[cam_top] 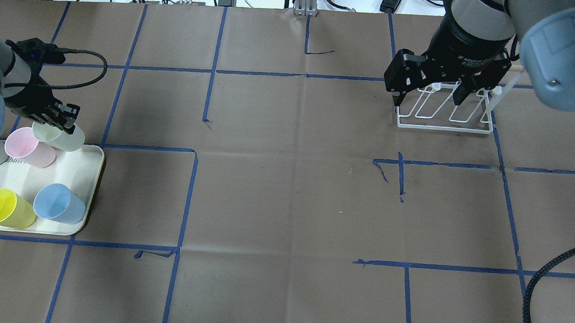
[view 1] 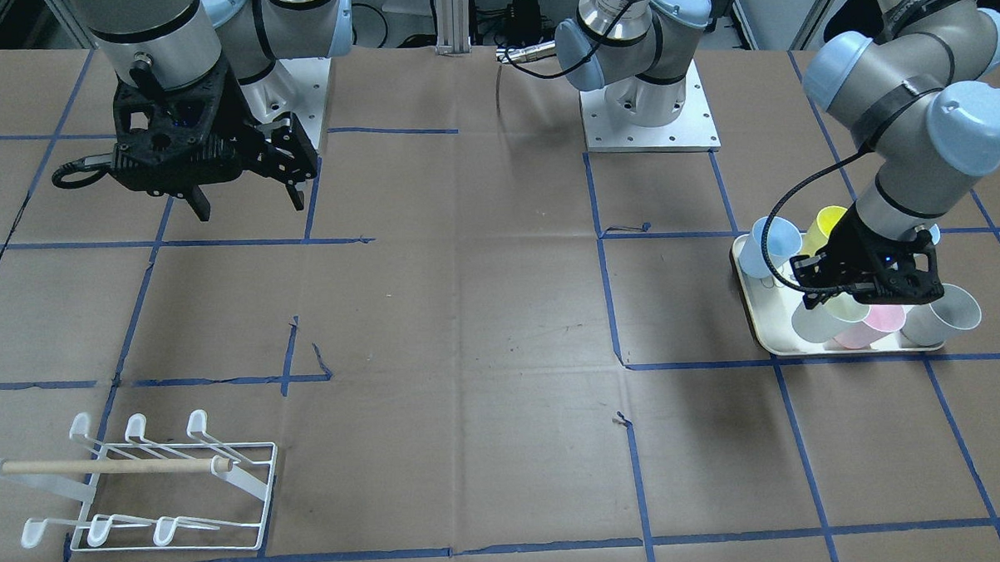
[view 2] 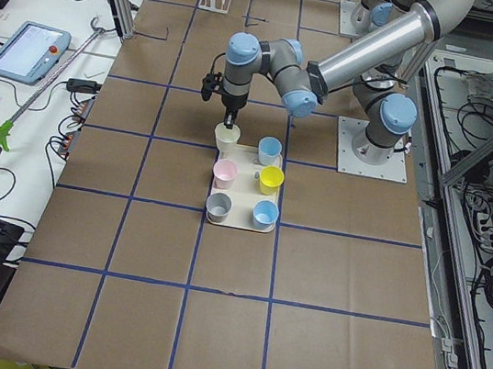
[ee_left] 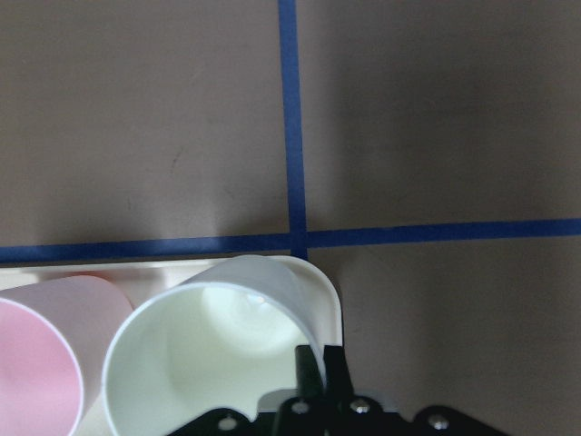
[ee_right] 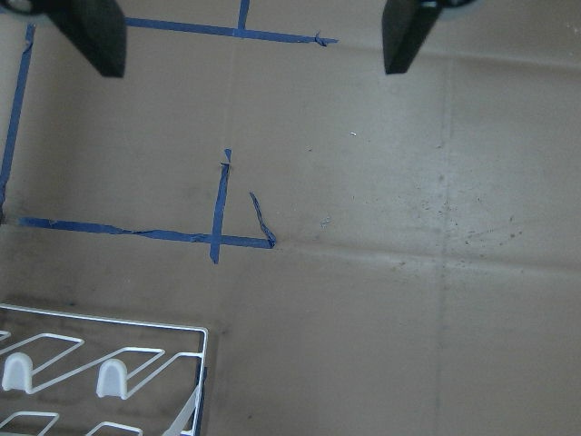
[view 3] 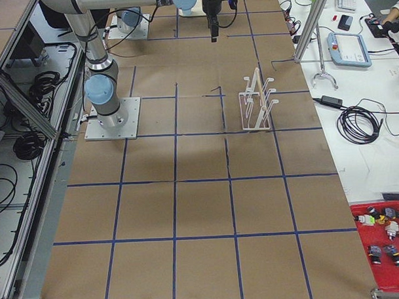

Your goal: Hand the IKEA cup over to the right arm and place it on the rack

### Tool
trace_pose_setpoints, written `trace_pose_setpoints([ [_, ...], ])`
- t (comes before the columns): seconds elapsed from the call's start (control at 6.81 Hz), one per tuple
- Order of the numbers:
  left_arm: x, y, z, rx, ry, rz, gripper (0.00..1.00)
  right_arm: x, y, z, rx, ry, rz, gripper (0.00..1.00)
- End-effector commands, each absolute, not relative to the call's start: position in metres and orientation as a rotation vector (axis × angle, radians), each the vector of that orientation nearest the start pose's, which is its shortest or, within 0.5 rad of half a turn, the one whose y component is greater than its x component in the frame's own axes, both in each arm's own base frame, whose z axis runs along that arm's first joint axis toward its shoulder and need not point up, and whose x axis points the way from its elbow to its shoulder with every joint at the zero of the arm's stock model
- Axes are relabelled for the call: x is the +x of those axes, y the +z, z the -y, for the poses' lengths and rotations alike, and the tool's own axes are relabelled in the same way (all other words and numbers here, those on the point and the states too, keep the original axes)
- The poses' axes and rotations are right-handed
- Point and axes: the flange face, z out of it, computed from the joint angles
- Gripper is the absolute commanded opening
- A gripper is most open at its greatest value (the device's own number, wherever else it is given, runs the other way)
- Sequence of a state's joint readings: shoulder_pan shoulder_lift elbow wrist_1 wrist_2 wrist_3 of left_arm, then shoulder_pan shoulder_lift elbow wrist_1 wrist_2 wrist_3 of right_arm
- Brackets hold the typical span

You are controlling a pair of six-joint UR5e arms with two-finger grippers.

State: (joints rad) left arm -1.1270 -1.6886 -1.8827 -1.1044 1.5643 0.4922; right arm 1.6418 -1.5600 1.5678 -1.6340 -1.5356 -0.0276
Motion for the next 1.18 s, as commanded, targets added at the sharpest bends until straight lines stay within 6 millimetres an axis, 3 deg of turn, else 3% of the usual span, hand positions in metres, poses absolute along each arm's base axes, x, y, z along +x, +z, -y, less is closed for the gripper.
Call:
trace_pose_setpoints([
  [0.0,0.094,0.418,0.528,0.089,0.027,-3.157,0.00,0.173,0.493,0.491,-0.157,-0.106,-3.098,1.00],
  [0.15,0.091,0.434,0.537,0.109,0.019,-3.161,0.00,0.173,0.496,0.496,-0.155,-0.174,-3.093,1.00],
  [0.29,0.089,0.431,0.543,0.138,0.002,-3.168,0.00,0.177,0.499,0.499,-0.147,-0.222,-3.050,0.99],
  [0.44,0.079,0.435,0.553,0.145,-0.163,-3.265,0.00,0.192,0.504,0.500,-0.028,-0.253,-2.882,0.98],
  [0.73,0.049,0.454,0.571,0.208,-0.587,-3.490,0.00,0.205,0.525,0.511,0.336,-0.380,-2.671,0.98],
  [0.88,0.034,0.462,0.578,0.273,-0.839,-3.586,0.00,0.211,0.530,0.514,0.490,-0.414,-2.529,0.98],
  [1.03,0.014,0.454,0.579,0.463,-1.050,-3.544,0.00,0.216,0.521,0.512,0.608,-0.432,-2.413,0.98],
])
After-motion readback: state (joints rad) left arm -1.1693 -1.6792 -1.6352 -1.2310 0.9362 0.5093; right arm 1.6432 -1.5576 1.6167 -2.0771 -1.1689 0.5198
